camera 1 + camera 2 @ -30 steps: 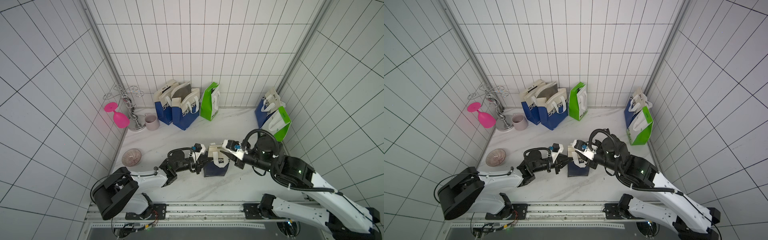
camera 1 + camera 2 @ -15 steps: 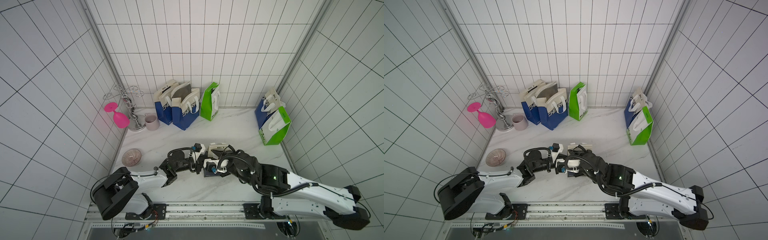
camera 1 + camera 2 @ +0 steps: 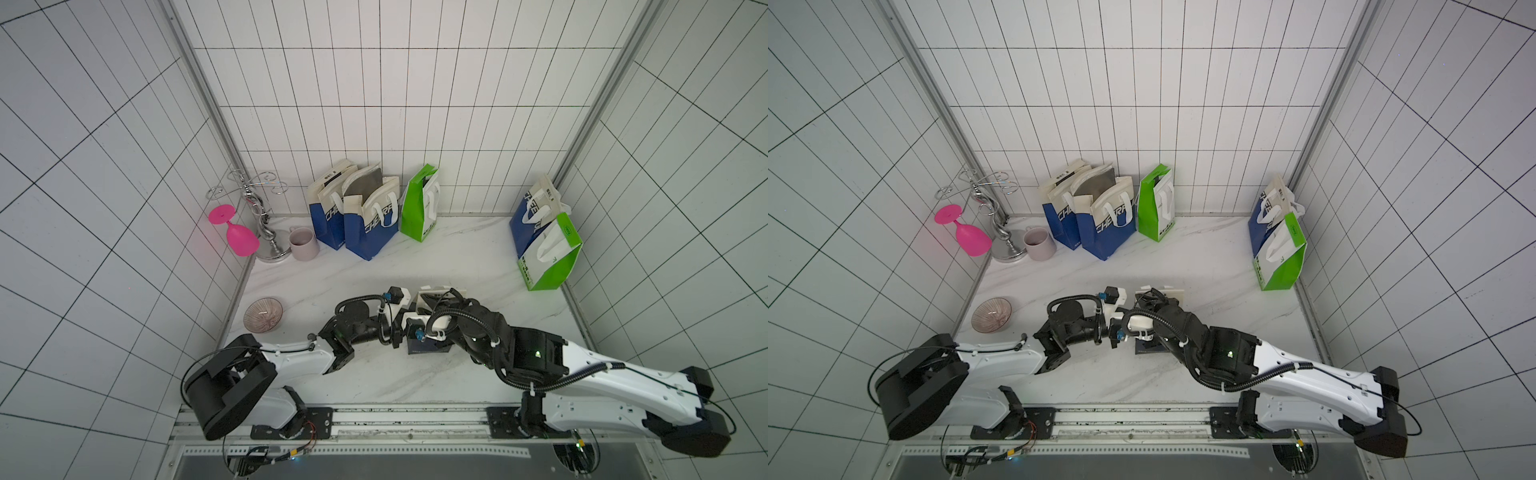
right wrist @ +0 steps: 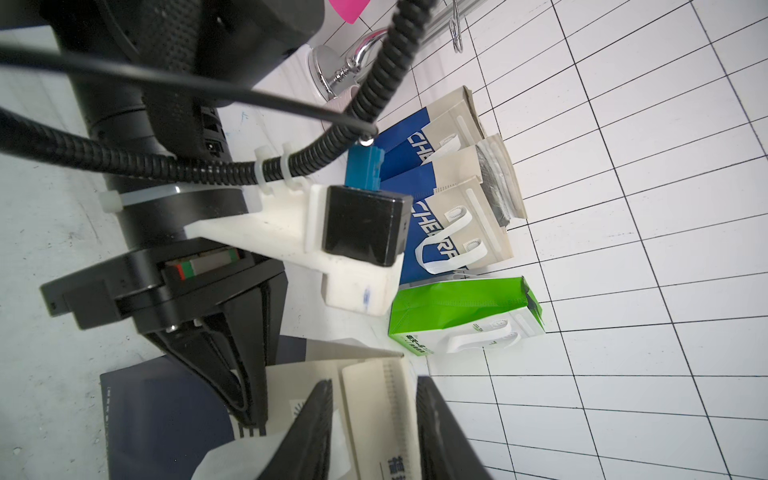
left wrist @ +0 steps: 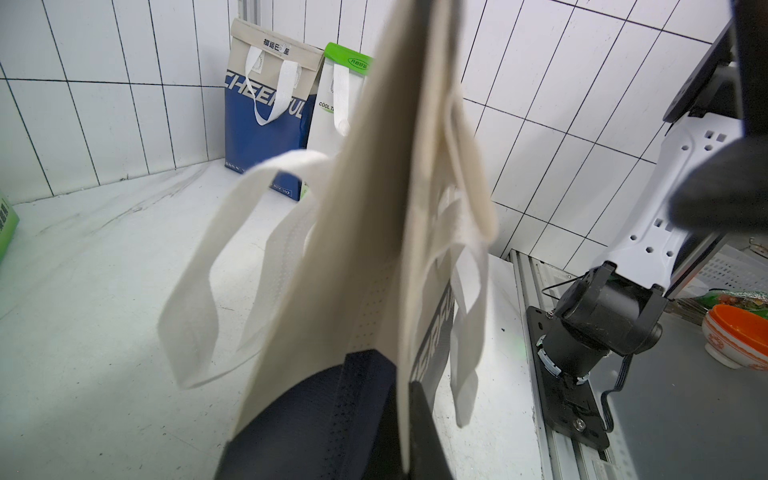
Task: Open the takeout bag
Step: Open the takeout bag at the center of the board.
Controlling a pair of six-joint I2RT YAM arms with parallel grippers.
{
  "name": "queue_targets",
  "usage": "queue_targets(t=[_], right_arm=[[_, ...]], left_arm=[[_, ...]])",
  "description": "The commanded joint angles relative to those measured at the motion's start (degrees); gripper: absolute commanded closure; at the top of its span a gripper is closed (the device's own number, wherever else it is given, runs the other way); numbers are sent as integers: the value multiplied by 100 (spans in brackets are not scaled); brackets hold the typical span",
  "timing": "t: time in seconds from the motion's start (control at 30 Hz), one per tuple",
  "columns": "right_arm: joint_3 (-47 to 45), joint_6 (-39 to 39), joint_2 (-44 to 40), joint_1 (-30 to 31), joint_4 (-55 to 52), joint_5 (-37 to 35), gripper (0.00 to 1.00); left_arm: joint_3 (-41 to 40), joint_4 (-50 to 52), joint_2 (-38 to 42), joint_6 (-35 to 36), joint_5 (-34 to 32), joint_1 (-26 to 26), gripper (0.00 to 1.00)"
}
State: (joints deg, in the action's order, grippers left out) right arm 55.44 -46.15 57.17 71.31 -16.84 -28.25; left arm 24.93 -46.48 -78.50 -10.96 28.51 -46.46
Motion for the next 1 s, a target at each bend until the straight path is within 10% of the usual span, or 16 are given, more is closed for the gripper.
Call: queue_targets(t=[0.0, 0.97], right_arm=[[-318, 5, 62, 50, 61, -150, 65], [-395, -60, 572, -113, 353, -856, 62]], left_arm=[[37, -240, 92, 25, 24, -23, 100], [65, -151, 98, 120, 76, -22, 100]])
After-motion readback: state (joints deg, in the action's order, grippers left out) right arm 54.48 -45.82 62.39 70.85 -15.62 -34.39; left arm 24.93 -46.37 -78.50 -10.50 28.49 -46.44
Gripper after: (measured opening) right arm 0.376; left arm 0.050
